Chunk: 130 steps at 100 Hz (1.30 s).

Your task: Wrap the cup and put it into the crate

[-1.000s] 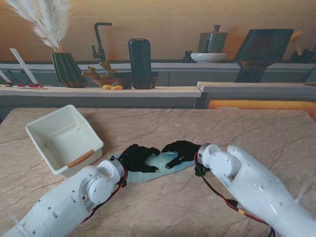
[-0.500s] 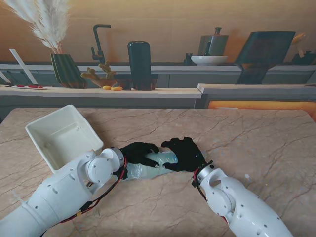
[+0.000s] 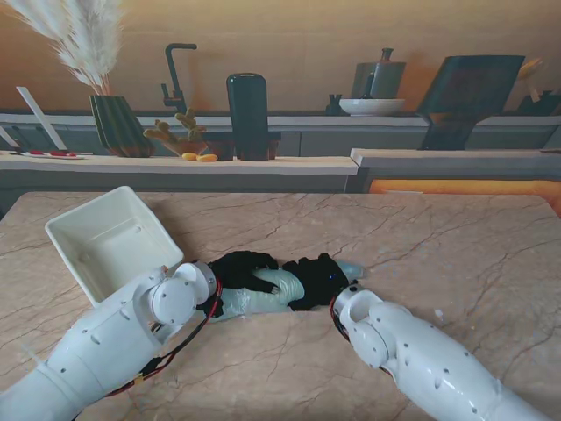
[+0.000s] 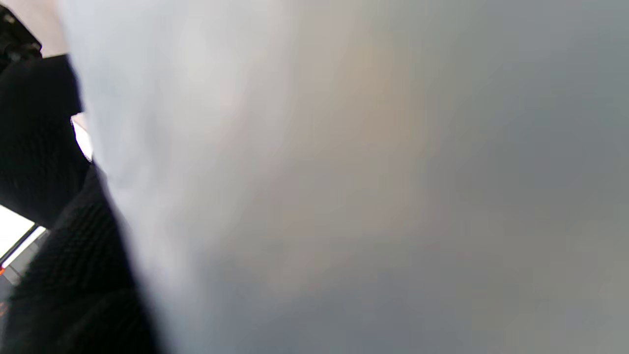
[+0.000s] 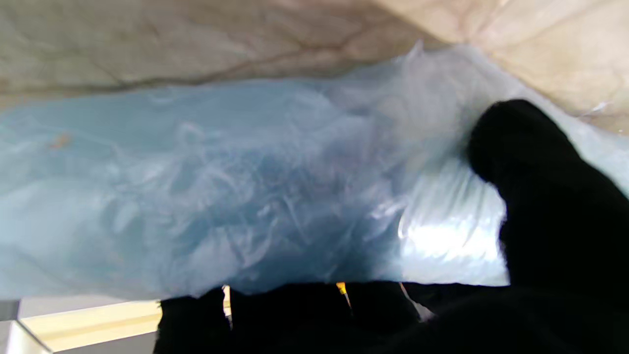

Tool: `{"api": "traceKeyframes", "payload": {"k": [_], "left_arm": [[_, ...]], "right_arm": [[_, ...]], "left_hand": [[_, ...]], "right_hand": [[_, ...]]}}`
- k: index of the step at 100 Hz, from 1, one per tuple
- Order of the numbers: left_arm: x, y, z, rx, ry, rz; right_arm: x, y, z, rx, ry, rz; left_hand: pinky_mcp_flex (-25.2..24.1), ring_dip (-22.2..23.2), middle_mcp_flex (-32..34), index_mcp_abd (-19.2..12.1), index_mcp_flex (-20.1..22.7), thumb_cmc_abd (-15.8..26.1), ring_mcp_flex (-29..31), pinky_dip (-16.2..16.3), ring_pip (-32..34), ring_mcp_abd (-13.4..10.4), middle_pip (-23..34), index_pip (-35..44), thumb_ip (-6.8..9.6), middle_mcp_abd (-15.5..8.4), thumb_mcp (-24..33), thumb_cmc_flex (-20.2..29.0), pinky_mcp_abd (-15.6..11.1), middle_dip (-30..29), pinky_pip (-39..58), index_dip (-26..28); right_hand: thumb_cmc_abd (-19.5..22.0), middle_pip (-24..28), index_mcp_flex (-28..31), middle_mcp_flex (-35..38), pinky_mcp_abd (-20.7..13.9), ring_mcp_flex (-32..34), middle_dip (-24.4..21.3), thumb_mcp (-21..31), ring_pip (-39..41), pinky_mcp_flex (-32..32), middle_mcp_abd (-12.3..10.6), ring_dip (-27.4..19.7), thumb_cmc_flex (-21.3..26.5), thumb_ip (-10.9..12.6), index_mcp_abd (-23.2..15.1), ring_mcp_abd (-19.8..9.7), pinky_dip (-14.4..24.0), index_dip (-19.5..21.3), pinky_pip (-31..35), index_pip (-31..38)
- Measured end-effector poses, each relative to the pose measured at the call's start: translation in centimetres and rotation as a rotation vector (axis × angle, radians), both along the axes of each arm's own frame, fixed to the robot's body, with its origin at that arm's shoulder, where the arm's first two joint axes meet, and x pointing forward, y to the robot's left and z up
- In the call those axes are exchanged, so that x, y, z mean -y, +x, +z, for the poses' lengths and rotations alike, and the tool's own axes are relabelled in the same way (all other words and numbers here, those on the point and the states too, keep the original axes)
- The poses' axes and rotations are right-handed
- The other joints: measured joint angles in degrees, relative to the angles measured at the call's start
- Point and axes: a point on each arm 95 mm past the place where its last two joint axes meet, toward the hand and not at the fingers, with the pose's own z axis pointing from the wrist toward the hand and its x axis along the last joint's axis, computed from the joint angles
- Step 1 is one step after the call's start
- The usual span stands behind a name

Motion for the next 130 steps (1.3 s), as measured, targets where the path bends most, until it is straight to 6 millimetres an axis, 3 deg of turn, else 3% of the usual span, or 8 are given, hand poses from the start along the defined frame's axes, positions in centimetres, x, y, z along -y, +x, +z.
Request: {"api": "traceKeyframes", "payload": {"k": [7,12,28,31,57,85,100,130], "left_arm": [[-0.1,-0.8,-0.2,0.066,0.001,0.005],[-0.1,-1.5,-0.3,0.106,-0.009,0.002],[0.2,-3.6,-0.2,0.212,0.003,-0.055],[0.4,-3.9,-0.1,0.241,0.01,-0.068],[1.8,-5.9,0.4,0.41,0.104,-0.169],[3.2,-6.3,-0.1,0.417,0.17,-0.149],[3.9,-6.1,-0.5,0.505,0.315,-0.152],[5.2,-5.8,-0.4,0.484,0.421,-0.18]], "right_arm": [[-0.3,0.8,0.4,-0.04,-0.003,0.016],[-0.4,1.4,0.8,-0.112,0.017,0.03],[-0.4,3.1,1.9,-0.39,0.066,0.056],[-0.4,3.3,2.1,-0.397,0.044,0.066],[-0.3,4.4,2.4,-0.451,0.02,0.069],[-0.4,4.0,2.5,-0.478,0.037,0.02],[0.3,4.4,2.5,-0.591,0.085,0.0],[1.6,4.5,2.7,-0.62,0.114,-0.007]], "left_hand": [[-0.59,0.0,-2.07,0.9,0.02,2.54,-0.87,-0.02,-0.29,0.01,-0.61,-1.17,1.13,0.04,-0.63,0.11,0.09,-0.01,-0.14,-0.13],[-0.77,0.0,-2.92,2.44,0.03,3.95,-1.5,-0.02,-0.89,0.01,-0.75,-1.84,2.53,0.06,-0.75,0.74,0.22,-0.05,-0.53,-0.65],[-0.86,0.0,-5.22,3.31,0.17,5.67,-2.28,-0.02,-1.4,0.04,-1.95,-2.17,2.63,0.15,-0.54,2.94,0.78,-0.7,-1.06,-1.21],[-0.9,0.0,-5.42,3.56,0.72,5.67,-2.87,-0.02,-2.58,0.04,-2.05,-2.77,3.66,0.15,-0.53,3.4,0.79,-0.7,-1.09,-1.35],[-1.16,0.0,-5.85,2.36,-1.89,4.48,-3.31,-0.02,-2.71,0.04,-2.23,-5.14,3.66,0.15,-2.5,3.05,1.4,-0.7,-1.87,-2.79],[0.97,0.64,-5.28,4.9,-4.22,4.45,-2.11,0.62,-1.24,1.45,-2.24,-9.68,3.65,0.19,-5.21,1.08,2.32,-0.7,0.12,-2.69],[1.55,0.72,-5.26,-0.84,-5.94,4.04,-0.66,1.09,0.09,1.49,-2.24,-10.73,3.65,0.2,-5.77,0.57,2.74,-0.37,0.98,-2.73],[1.72,0.72,-5.26,-2.57,-11.19,0.42,-0.62,1.04,0.09,1.49,-2.24,-15.19,3.73,0.21,7.23,-1.65,2.32,-0.85,1.68,-3.31]], "right_hand": [[-3.27,1.28,0.33,5.44,-0.72,3.96,3.0,0.94,6.69,2.58,-0.11,3.7,1.79,-3.53,0.52,-0.38,0.65,-2.1,5.45,5.52],[-5.4,1.28,0.37,6.65,-1.85,5.91,5.86,2.93,10.93,4.17,2.89,7.23,4.5,-6.0,2.06,0.13,1.89,-1.99,11.06,5.91],[-8.49,2.35,1.39,6.72,-1.98,5.91,9.17,3.16,16.86,3.74,4.4,10.36,8.71,-7.84,2.0,1.14,2.78,-2.38,20.64,5.91],[-8.5,2.71,1.39,6.72,-1.99,5.91,9.4,3.16,17.23,3.47,4.28,10.69,8.72,-7.84,1.93,1.1,2.78,-2.25,21.56,5.91],[-8.61,6.16,2.18,8.1,-2.05,7.11,10.4,3.02,21.96,3.92,3.03,11.47,7.44,-7.86,0.57,0.2,2.78,-2.13,27.3,5.95],[-8.66,7.0,2.1,8.28,-2.0,7.56,11.39,3.06,22.9,4.08,3.26,11.47,7.55,-7.69,0.73,0.19,2.78,-2.88,28.82,6.29],[-8.55,7.39,1.88,8.28,-1.17,7.58,12.29,3.18,24.36,4.05,4.44,12.05,8.8,-7.62,2.68,0.88,2.78,-3.93,29.85,5.89],[-7.45,8.67,1.4,9.31,-1.17,8.35,12.3,3.15,25.09,4.21,3.67,12.05,8.79,-7.61,5.19,0.88,2.7,-4.58,30.21,5.96]]}}
